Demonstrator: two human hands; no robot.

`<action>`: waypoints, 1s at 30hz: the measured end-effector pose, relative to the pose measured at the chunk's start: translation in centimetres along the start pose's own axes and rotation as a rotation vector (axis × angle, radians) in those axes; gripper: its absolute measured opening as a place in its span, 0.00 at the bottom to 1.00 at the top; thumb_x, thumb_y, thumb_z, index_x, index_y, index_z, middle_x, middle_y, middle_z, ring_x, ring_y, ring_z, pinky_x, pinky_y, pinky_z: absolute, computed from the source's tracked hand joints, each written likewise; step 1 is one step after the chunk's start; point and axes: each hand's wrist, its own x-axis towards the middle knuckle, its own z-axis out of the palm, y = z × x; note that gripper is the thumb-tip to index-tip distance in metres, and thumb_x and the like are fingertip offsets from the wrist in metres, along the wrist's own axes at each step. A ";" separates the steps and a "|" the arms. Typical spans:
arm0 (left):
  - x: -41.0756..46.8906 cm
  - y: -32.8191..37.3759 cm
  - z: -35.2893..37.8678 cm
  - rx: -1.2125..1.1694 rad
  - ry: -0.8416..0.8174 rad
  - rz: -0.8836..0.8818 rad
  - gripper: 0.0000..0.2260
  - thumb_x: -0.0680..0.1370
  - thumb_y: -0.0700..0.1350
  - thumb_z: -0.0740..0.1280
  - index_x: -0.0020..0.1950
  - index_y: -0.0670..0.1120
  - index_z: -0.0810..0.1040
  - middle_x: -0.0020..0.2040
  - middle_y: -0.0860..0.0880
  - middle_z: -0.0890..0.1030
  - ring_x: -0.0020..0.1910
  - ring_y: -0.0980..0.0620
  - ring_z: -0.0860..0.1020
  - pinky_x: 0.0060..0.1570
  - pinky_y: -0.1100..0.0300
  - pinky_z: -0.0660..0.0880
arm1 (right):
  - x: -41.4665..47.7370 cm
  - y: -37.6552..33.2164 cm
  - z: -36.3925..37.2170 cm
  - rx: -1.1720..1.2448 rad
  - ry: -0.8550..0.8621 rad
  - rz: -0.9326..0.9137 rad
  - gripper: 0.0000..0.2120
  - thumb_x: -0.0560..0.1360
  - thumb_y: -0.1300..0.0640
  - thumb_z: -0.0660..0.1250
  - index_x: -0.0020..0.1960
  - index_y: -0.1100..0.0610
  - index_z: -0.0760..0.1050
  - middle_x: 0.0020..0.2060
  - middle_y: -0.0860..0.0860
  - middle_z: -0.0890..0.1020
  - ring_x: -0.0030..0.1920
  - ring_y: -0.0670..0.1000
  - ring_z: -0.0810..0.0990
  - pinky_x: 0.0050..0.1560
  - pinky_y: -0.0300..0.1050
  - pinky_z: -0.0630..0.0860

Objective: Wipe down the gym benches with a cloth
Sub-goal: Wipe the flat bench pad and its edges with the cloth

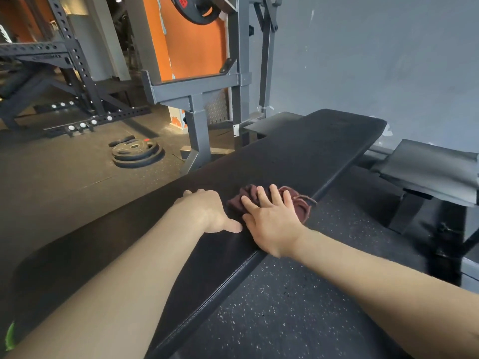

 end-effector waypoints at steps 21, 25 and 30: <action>1.1 -2.2 -2.2 -0.003 -0.039 0.050 0.35 0.77 0.61 0.71 0.79 0.47 0.66 0.76 0.46 0.71 0.71 0.44 0.72 0.68 0.50 0.71 | 2.2 0.9 -0.8 -0.019 -0.043 -0.289 0.26 0.86 0.47 0.45 0.82 0.54 0.54 0.81 0.59 0.54 0.81 0.61 0.49 0.80 0.57 0.47; 2.7 -2.7 -2.5 0.158 -0.020 -0.085 0.49 0.69 0.72 0.71 0.81 0.48 0.61 0.79 0.43 0.62 0.78 0.38 0.60 0.72 0.41 0.68 | 5.8 3.9 -1.3 -0.062 -0.065 -0.158 0.26 0.85 0.45 0.46 0.82 0.49 0.54 0.82 0.54 0.53 0.80 0.60 0.50 0.78 0.59 0.48; 3.3 -3.9 -2.2 0.036 -0.149 -0.101 0.51 0.68 0.75 0.69 0.82 0.50 0.59 0.81 0.47 0.62 0.76 0.40 0.66 0.71 0.44 0.69 | 12.3 8.8 -1.6 0.037 -0.126 0.220 0.27 0.84 0.45 0.46 0.82 0.50 0.54 0.82 0.55 0.51 0.81 0.63 0.47 0.79 0.63 0.45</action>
